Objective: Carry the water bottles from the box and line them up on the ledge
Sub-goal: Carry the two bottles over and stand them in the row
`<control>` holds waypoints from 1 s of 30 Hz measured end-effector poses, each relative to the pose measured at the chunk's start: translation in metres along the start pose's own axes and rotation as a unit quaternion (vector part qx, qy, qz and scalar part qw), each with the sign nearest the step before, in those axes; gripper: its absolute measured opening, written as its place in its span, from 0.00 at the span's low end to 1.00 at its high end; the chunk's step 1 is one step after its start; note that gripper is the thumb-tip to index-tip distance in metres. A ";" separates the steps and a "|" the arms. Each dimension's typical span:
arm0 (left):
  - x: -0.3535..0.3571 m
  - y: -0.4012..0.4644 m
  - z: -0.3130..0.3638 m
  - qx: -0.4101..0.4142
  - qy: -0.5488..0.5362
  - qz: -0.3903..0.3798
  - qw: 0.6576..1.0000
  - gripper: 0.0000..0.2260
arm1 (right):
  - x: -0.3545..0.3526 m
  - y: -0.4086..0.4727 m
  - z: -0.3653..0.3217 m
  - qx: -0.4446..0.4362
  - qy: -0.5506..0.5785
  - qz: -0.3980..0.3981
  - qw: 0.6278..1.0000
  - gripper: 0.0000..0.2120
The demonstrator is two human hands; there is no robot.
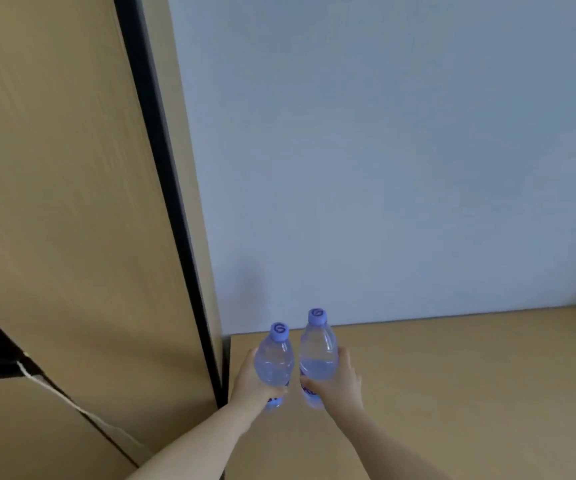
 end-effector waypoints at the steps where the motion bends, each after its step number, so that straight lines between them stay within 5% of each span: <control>1: -0.002 0.001 -0.001 -0.003 0.003 0.011 1.000 0.01 | 0.004 0.004 -0.001 -0.006 0.020 -0.013 1.000 0.17; 10: -0.010 0.033 -0.003 0.035 0.024 0.059 0.997 0.16 | 0.026 0.028 -0.017 -0.058 0.137 -0.069 0.986 0.17; 14: -0.019 0.051 -0.001 0.057 0.000 0.079 0.995 0.11 | 0.029 0.047 -0.038 -0.148 0.109 -0.094 0.978 0.09; 23: -0.021 0.069 0.005 0.057 0.001 0.090 0.994 0.14 | 0.042 0.086 -0.028 -0.123 0.082 -0.075 0.986 0.24; 30: -0.025 0.071 0.004 0.025 -0.017 0.099 0.995 0.28 | 0.040 0.091 -0.026 -0.125 0.086 -0.076 0.986 0.30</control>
Point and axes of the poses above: each hand's wrist, its own y-axis towards the middle knuckle, its own x-axis out of the palm, z = x × y, the point moved 5 cm from there along y, towards the middle knuckle, and after that the axes turned 11 degrees about -y, right-handed, at the moved point
